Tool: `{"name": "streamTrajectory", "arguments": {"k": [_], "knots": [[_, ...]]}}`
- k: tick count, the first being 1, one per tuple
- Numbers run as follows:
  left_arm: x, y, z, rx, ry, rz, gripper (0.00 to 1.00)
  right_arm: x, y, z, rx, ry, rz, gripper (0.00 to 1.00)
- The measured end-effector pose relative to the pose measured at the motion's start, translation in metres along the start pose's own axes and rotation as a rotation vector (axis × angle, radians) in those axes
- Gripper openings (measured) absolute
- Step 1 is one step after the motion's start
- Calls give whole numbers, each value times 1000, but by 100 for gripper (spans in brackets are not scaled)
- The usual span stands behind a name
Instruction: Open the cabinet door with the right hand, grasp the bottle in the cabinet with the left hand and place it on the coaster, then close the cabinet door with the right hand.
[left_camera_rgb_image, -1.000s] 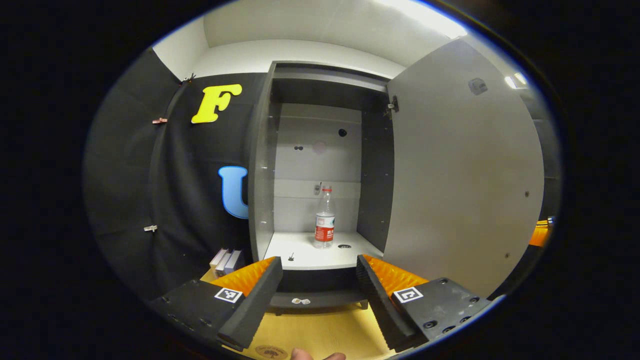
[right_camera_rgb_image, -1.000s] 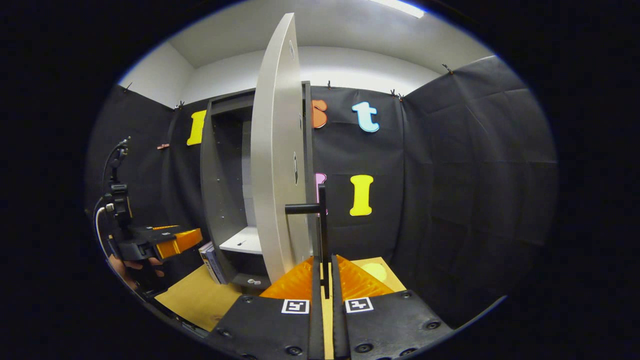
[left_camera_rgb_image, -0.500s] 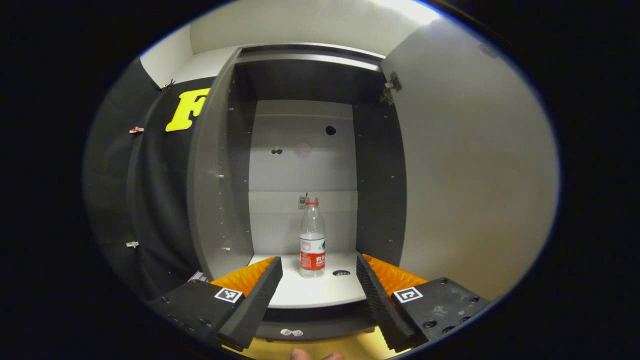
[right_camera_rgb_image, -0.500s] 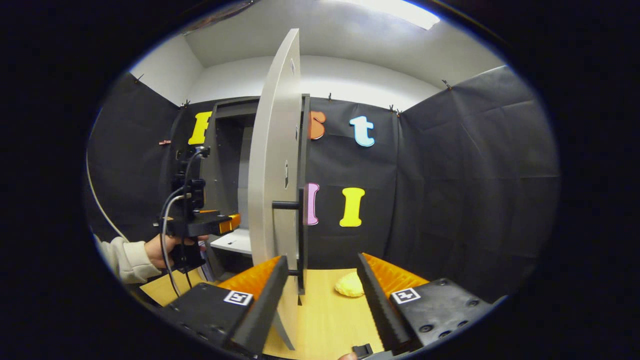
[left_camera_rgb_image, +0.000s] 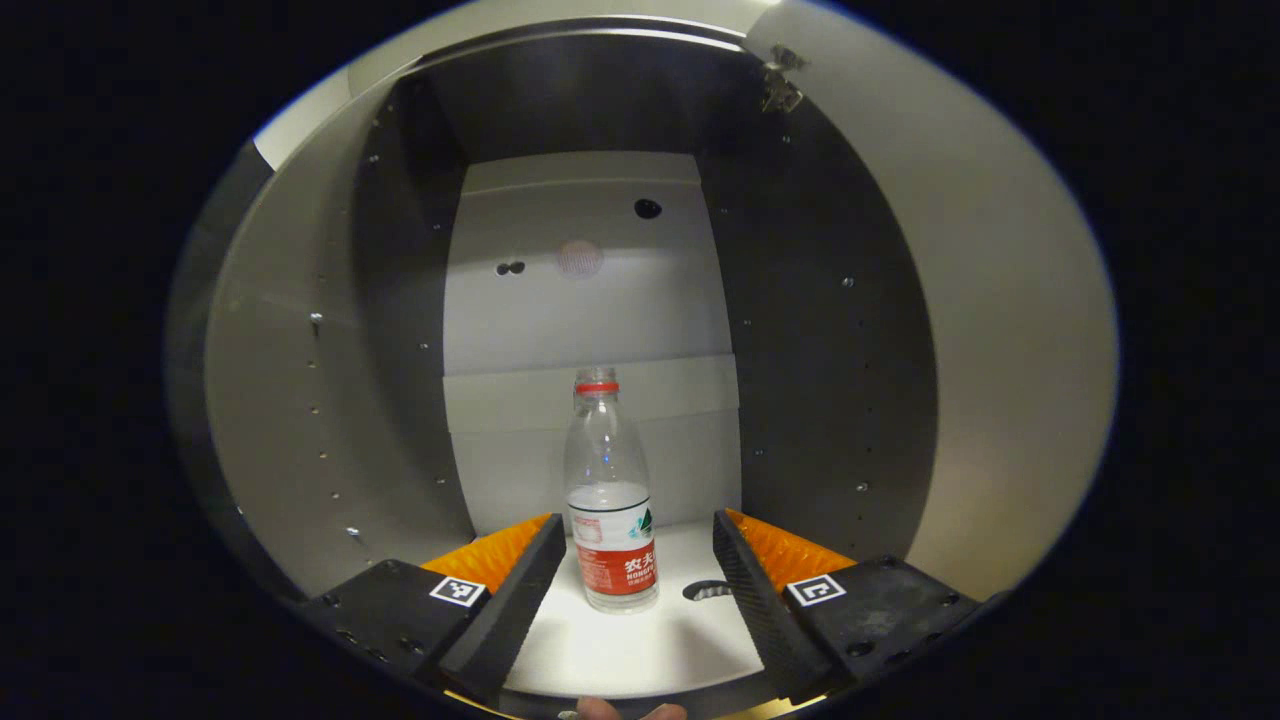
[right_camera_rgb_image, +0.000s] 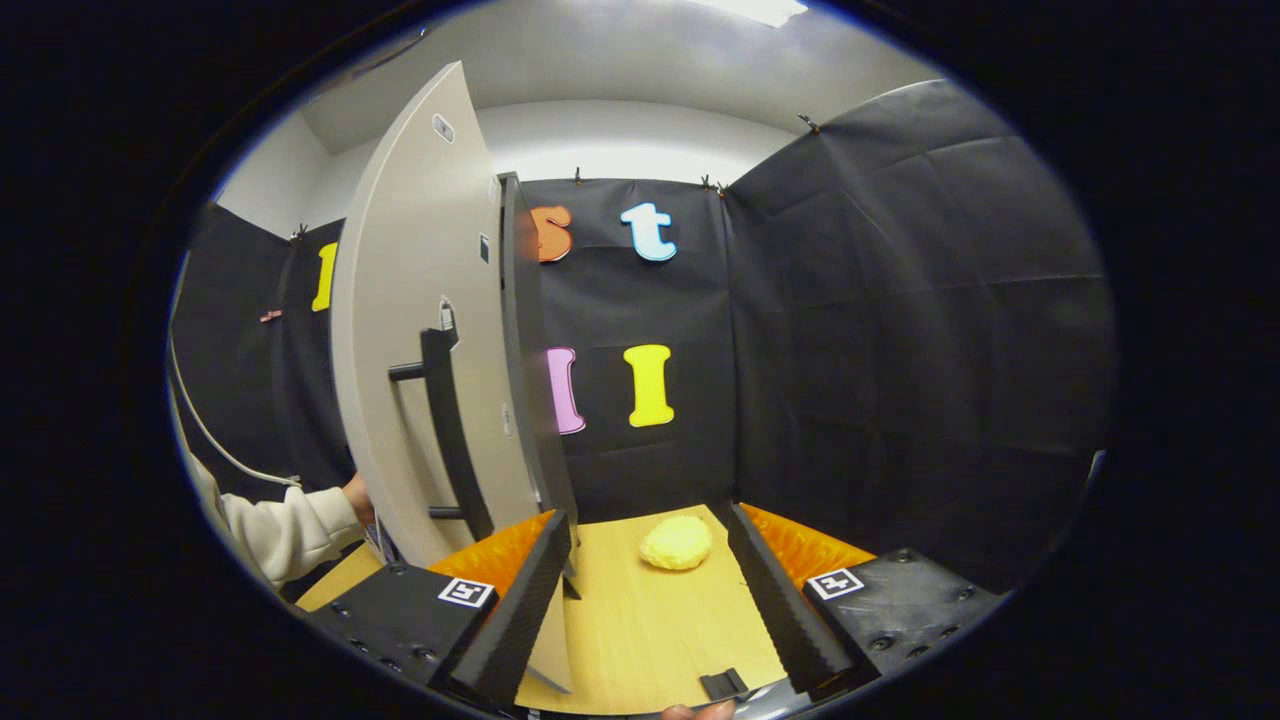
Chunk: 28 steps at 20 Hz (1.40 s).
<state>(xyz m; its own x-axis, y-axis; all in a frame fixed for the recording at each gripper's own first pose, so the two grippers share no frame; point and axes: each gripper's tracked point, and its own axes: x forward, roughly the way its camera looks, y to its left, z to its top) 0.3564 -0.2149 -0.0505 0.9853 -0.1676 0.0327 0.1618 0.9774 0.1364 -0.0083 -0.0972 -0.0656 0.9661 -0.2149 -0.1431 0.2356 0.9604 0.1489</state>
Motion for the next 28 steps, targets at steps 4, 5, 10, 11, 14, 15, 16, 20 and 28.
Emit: {"name": "streamTrajectory", "arguments": {"k": [4, 5, 10, 11, 14, 15, 16, 20, 28], "knots": [[39, 11, -11, 9, 32, 73, 93, 9, -17, -14, 8, 34, -22, 97], [48, 15, -13, 0, 38, 93, 91, 12, -20, -14, 7, 34, -27, 98], [74, 22, -22, -52, 70, 105, 93, 19, -34, -11, 4, 28, -44, 98], [79, 21, -25, -68, 73, 90, 93, 21, -34, -11, 4, 29, -43, 98], [72, 22, -21, -105, 71, 69, 74, 24, -33, -10, 1, 28, -39, 97], [66, 25, -17, -105, 67, 80, 73, 24, -31, -10, 2, 26, -36, 97], [56, 27, -13, -108, 63, 80, 73, 24, -30, -10, 3, 25, -32, 97], [-3, 40, 8, -105, 14, 56, 73, 21, -25, -11, 17, 27, -29, 98], [-155, 71, -4, -59, -21, 4, 73, 23, -7, 4, 25, -10, -15, 98]]}}
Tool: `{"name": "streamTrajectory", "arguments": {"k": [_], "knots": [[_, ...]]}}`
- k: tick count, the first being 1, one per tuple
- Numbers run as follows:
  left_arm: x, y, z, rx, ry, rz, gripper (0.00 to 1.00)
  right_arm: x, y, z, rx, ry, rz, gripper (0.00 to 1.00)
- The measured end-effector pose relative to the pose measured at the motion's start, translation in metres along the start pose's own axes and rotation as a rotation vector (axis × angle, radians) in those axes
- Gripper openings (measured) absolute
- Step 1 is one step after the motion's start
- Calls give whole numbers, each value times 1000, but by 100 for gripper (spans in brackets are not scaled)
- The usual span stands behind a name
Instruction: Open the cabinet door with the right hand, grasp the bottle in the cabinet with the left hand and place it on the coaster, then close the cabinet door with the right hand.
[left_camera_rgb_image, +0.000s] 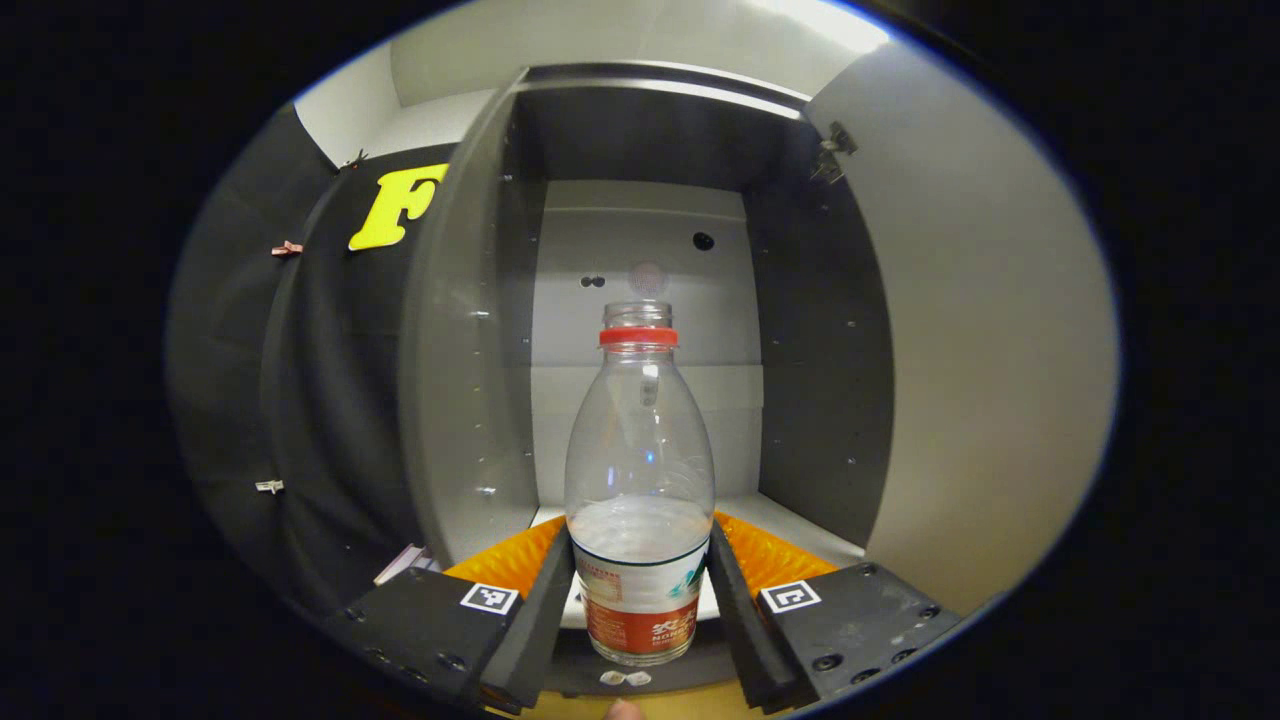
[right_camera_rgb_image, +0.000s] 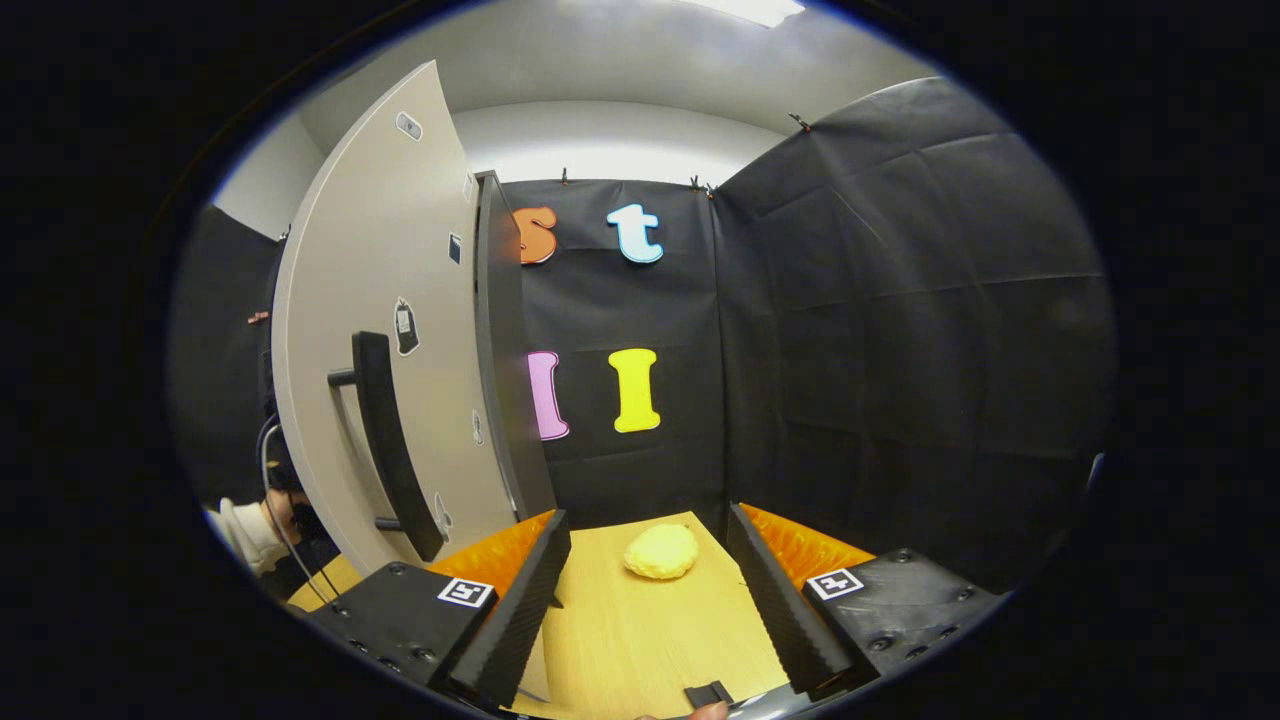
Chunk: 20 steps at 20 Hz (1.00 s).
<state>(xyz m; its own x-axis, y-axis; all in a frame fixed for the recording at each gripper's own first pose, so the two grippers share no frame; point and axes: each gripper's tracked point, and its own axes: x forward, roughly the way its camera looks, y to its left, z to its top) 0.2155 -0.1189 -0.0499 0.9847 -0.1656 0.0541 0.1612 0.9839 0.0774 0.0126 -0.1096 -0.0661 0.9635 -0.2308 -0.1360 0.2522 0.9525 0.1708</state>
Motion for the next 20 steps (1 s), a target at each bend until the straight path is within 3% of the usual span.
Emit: {"name": "streamTrajectory", "arguments": {"k": [5, 9, 13, 20], "knots": [[-88, 15, -36, 12, -12, -31, 74, 0, 12, 5, 5, -13, -14, 97], [-138, 36, -83, -34, 21, 12, 72, -1, 14, 13, 20, -38, -42, 98], [-171, 60, -138, 4, 8, 69, 73, 0, 8, 18, 49, -48, -86, 97], [-198, 63, -255, -37, 107, 18, 75, 7, 4, 17, 109, -13, -113, 97]]}}
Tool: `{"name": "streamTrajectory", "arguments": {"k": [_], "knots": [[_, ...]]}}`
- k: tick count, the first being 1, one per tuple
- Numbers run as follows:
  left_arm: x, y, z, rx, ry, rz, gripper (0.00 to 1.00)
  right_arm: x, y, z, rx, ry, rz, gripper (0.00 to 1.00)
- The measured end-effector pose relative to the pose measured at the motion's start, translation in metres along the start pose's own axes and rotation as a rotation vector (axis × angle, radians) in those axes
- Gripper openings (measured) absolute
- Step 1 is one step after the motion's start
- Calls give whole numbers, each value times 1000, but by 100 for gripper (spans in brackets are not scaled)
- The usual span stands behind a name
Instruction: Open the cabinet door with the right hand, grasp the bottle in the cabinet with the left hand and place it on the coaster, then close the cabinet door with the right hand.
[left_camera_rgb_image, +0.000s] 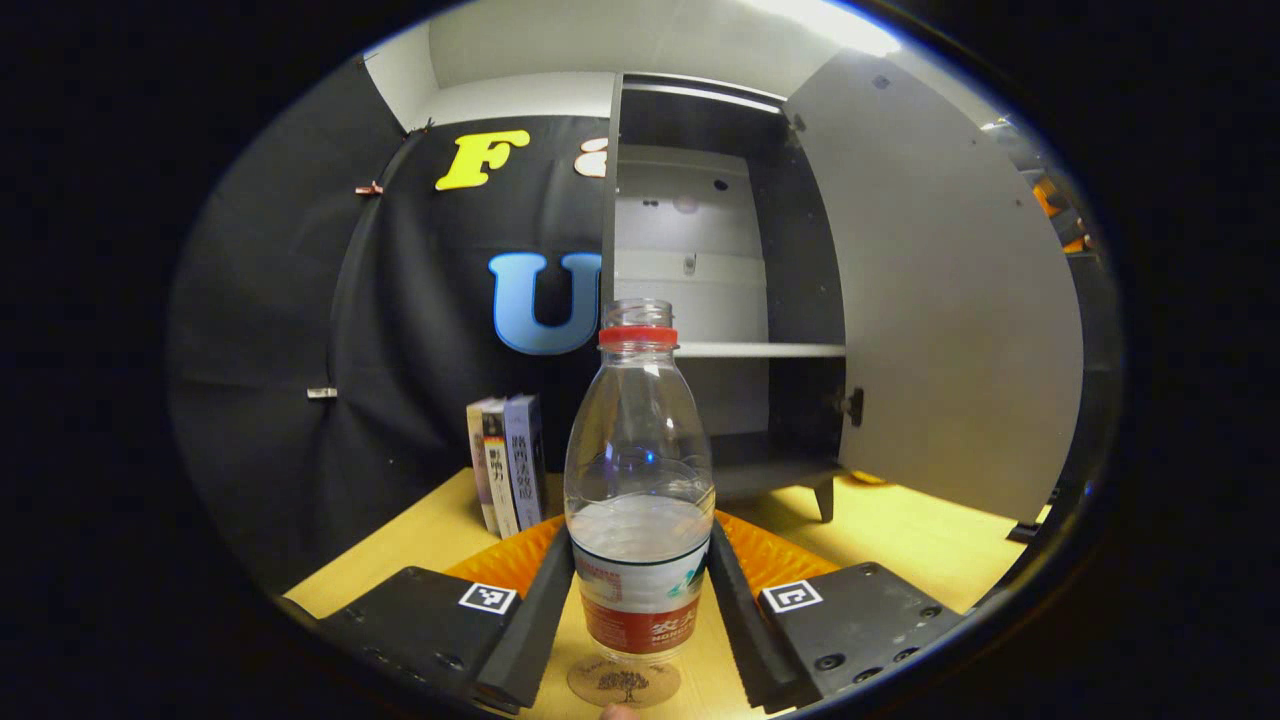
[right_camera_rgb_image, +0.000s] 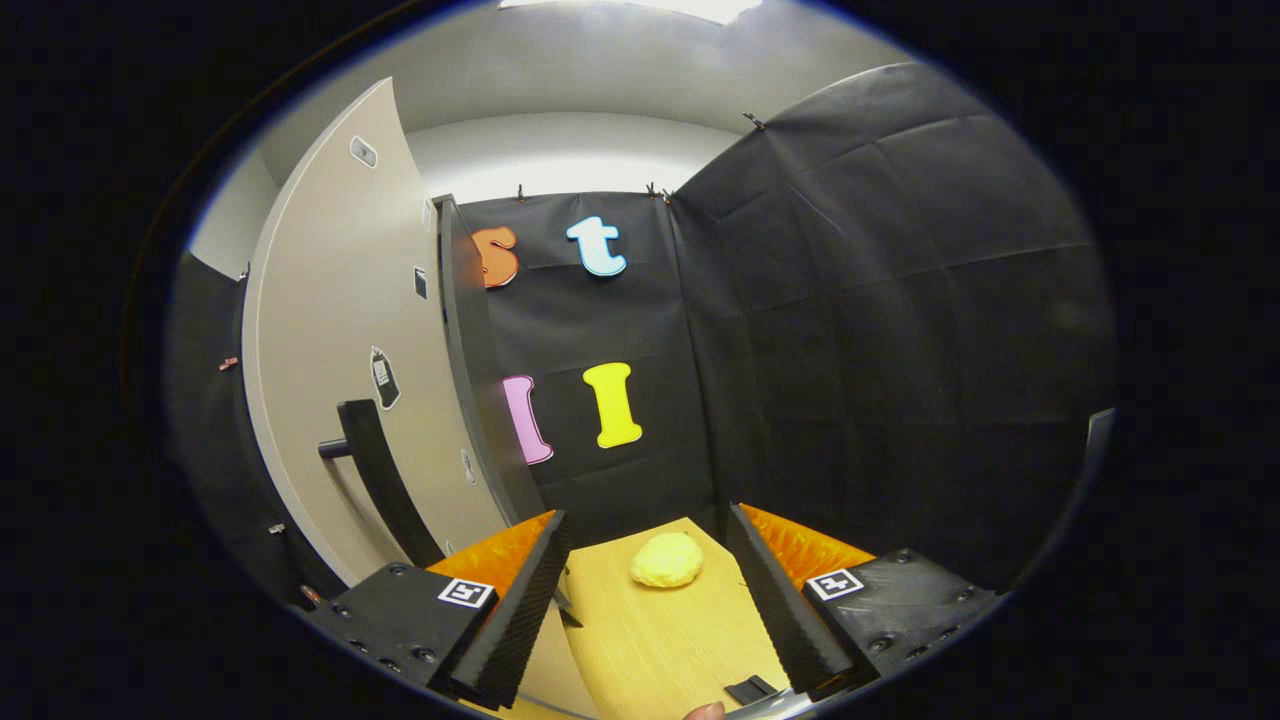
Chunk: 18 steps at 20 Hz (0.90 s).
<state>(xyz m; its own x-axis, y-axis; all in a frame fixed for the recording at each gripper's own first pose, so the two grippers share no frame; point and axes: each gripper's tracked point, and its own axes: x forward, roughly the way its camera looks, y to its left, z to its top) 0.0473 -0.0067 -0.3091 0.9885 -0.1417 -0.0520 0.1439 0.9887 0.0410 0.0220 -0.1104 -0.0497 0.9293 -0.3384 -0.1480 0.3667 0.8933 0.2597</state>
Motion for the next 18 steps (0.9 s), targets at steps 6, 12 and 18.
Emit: {"name": "streamTrajectory", "arguments": {"k": [6, 12, 18], "knots": [[-1, 5, -58, 6, 26, -8, 75, 2, 1, 3, -39, 14, -14, 97], [3, 14, -76, 6, 24, -10, 77, 0, 23, -9, -122, 46, 28, 97], [3, 1, -82, 11, 40, -47, 78, -2, 29, -15, -145, 61, 42, 97]]}}
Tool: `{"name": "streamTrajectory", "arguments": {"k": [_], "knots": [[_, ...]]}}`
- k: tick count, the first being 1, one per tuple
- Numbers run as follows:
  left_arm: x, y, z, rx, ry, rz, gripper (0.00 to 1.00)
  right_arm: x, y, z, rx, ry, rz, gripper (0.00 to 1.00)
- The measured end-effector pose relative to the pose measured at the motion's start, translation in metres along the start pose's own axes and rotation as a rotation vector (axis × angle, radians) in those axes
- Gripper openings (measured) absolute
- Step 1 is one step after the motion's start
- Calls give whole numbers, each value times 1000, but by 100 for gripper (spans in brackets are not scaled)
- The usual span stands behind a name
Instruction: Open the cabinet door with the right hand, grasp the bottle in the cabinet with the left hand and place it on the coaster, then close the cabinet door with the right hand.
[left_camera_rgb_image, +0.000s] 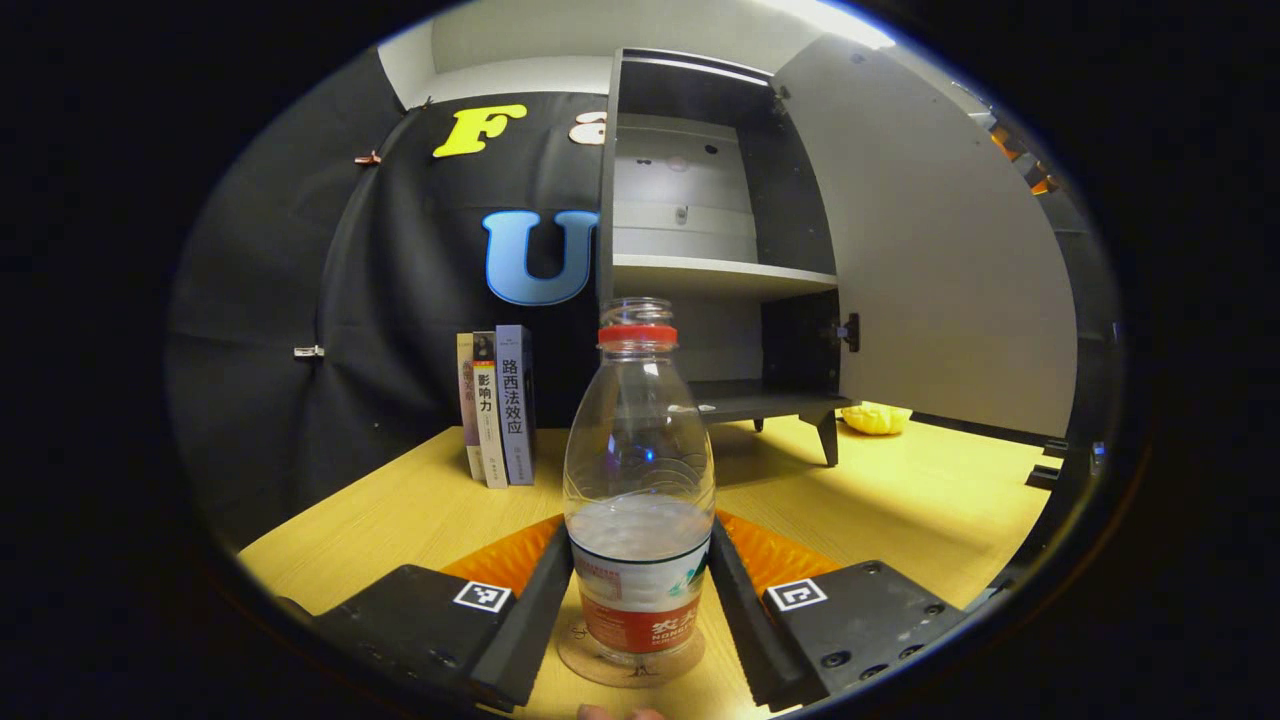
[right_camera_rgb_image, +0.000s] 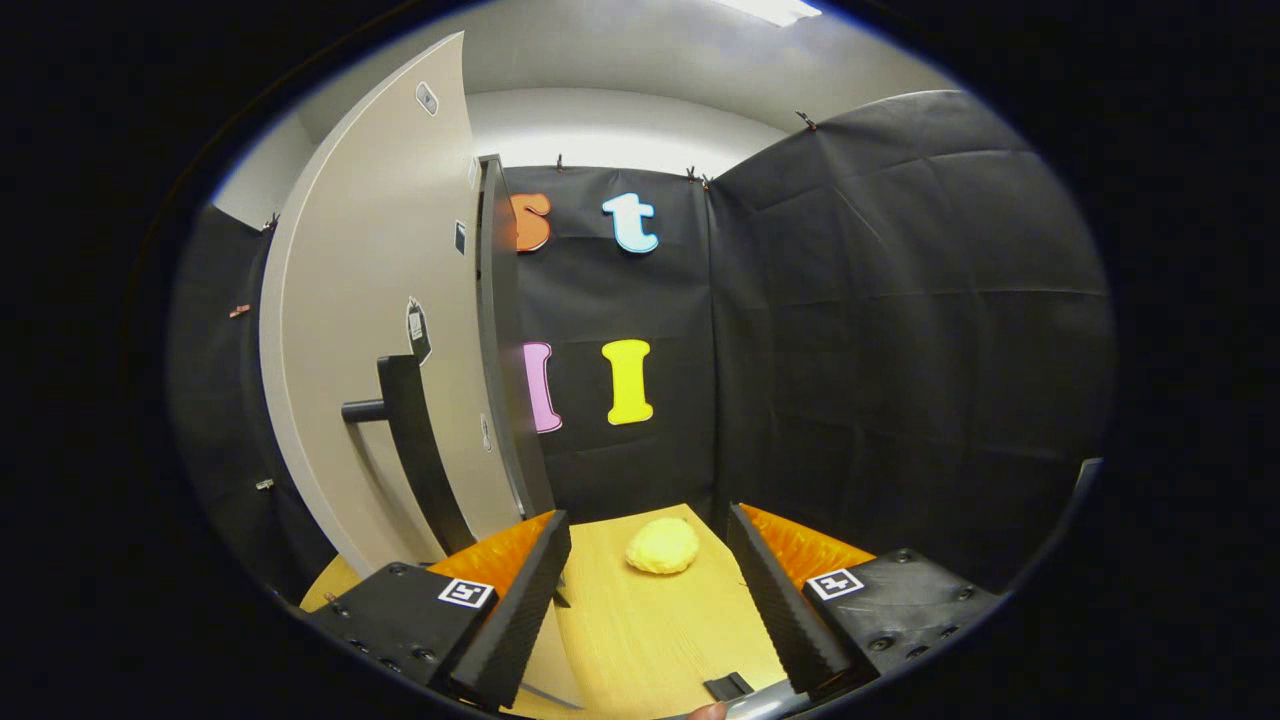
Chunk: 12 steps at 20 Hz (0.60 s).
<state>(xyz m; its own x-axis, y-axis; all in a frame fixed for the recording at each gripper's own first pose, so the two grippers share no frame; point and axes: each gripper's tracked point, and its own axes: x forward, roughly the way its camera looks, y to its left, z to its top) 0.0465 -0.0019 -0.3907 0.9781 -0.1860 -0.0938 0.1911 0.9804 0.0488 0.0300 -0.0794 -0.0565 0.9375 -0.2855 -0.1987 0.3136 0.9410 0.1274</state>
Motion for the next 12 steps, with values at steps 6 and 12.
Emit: {"name": "streamTrajectory", "arguments": {"k": [6, 12], "knots": [[-1, -4, 1, -5, 11, 2, 94, -4, -3, -4, 7, 8, 7, 98], [-8, -4, 19, -13, 49, 9, 95, -6, -3, -8, 2, 18, 14, 98]]}}
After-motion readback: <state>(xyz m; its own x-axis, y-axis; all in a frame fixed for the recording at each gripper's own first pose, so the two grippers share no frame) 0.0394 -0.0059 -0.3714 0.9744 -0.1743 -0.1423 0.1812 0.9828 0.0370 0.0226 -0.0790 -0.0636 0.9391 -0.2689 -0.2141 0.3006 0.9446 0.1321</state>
